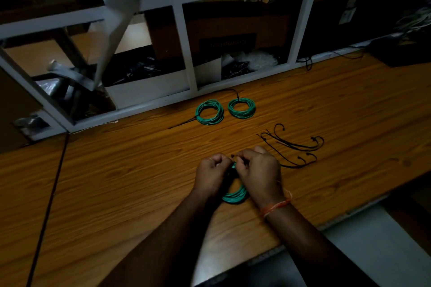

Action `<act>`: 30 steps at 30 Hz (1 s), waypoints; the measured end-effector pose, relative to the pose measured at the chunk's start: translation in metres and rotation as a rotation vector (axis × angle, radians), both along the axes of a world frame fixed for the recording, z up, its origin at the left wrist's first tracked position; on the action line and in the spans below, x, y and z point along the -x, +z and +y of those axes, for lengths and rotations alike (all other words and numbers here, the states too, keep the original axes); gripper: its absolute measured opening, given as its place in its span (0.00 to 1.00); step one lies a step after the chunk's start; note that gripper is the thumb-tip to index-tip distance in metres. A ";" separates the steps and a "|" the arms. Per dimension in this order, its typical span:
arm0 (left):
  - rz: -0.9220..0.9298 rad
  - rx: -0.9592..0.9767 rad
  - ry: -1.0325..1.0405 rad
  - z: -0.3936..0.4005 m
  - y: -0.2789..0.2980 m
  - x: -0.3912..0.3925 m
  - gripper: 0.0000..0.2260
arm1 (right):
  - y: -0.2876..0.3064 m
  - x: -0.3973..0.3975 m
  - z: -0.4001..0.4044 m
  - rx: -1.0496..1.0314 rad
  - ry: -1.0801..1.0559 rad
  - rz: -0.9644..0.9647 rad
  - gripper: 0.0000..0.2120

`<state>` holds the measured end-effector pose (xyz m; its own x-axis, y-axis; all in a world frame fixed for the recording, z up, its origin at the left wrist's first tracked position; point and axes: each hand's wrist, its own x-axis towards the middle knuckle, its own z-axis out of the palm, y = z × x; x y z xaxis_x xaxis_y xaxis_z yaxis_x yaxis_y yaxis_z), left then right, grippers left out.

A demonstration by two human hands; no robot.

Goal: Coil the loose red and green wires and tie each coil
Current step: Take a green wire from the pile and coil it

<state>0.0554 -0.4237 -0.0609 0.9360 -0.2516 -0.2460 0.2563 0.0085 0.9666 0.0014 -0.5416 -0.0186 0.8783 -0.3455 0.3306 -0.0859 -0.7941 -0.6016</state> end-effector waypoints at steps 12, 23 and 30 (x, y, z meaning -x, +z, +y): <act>-0.203 -0.095 -0.029 0.001 -0.001 0.007 0.09 | 0.016 -0.003 0.000 0.204 0.048 0.240 0.11; -0.277 -0.133 0.007 -0.003 -0.002 0.014 0.09 | 0.026 -0.010 -0.010 0.209 0.114 0.255 0.08; -0.289 -0.194 0.052 -0.005 -0.003 0.013 0.06 | 0.017 0.000 -0.012 0.108 0.101 0.232 0.09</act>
